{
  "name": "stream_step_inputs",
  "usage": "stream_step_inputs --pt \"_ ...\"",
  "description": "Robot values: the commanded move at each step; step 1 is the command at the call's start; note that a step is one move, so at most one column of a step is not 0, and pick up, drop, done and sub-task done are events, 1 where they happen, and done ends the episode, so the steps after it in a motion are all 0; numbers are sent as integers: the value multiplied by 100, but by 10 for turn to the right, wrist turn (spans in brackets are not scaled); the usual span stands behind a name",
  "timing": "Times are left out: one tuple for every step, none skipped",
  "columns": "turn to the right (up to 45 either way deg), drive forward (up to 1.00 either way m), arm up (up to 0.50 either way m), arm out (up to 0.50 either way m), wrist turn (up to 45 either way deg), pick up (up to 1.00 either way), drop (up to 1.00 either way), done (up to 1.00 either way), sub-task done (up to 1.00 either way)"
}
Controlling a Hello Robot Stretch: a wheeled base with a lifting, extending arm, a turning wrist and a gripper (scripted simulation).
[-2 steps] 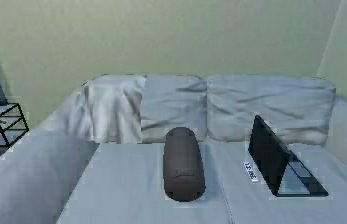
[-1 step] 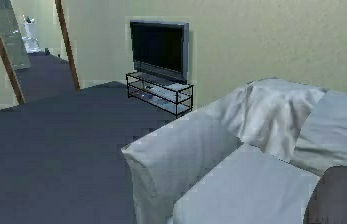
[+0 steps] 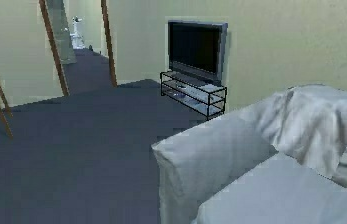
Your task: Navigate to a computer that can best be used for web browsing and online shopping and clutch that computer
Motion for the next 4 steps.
stream_step_inputs --pt "450 0 0 0 0 0 0 0 0" --pt "450 0 0 0 0 0 0 0 0" --pt "240 0 0 0 0 0 0 0 0" --pt "30 0 0 0 0 0 0 0 0"
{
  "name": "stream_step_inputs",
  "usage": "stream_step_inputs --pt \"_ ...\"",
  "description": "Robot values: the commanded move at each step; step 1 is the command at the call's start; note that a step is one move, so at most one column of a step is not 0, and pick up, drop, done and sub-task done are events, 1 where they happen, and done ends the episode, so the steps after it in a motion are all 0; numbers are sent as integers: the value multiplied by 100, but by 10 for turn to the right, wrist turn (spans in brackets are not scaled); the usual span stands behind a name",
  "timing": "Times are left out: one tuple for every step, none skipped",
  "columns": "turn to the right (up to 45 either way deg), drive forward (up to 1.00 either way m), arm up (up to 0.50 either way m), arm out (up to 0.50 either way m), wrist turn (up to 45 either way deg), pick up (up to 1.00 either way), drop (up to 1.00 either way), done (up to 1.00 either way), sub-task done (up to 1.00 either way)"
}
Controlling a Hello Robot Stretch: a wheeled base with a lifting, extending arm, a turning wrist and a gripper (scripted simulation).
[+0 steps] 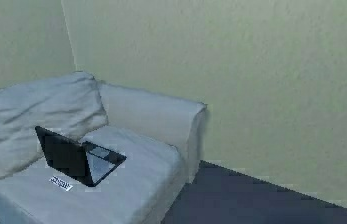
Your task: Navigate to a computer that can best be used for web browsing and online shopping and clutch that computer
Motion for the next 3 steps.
stream_step_inputs --pt "0 55 0 0 0 0 0 0 0" --pt "-450 0 0 0 0 0 0 0 0" --pt "-450 0 0 0 0 0 0 0 0"
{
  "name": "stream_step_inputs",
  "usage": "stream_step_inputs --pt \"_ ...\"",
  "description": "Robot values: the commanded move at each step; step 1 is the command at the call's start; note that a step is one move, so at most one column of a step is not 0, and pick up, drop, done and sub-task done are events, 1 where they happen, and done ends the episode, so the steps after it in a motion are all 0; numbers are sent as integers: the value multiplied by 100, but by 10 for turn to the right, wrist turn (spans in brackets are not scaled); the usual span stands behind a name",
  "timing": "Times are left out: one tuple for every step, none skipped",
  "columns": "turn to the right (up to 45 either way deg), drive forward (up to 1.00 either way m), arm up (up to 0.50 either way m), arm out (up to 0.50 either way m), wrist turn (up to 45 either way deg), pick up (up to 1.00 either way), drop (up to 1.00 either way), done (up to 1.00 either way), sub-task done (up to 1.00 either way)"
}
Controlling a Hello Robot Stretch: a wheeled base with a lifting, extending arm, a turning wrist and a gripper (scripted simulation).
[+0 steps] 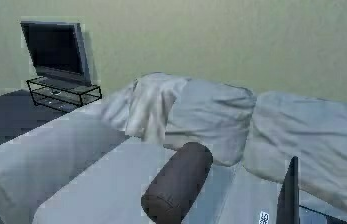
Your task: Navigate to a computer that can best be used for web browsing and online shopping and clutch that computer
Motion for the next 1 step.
stream_step_inputs --pt "-390 0 0 0 0 0 0 0 0"
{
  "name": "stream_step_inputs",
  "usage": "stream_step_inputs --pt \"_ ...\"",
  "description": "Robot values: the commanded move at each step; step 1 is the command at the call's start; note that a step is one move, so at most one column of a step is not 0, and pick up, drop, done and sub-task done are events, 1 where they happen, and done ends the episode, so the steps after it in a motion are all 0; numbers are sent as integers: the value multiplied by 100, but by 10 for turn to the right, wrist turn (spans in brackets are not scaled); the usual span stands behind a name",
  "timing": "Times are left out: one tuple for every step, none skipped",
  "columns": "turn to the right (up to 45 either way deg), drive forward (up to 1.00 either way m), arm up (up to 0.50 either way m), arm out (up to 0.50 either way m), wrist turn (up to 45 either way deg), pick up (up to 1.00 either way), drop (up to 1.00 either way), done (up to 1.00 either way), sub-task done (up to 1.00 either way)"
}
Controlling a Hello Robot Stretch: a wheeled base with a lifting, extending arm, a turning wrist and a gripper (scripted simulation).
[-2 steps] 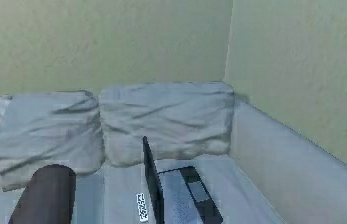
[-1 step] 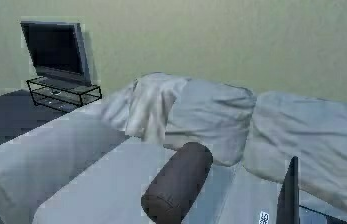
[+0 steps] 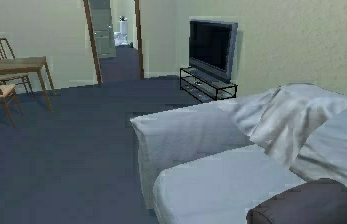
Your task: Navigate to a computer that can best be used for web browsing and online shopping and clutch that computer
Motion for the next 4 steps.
stream_step_inputs --pt "0 0 50 0 0 0 0 0 0" --pt "0 0 4 0 0 0 0 0 0" --pt "0 0 0 38 0 0 0 0 0" --pt "0 0 0 0 450 0 0 0 0"
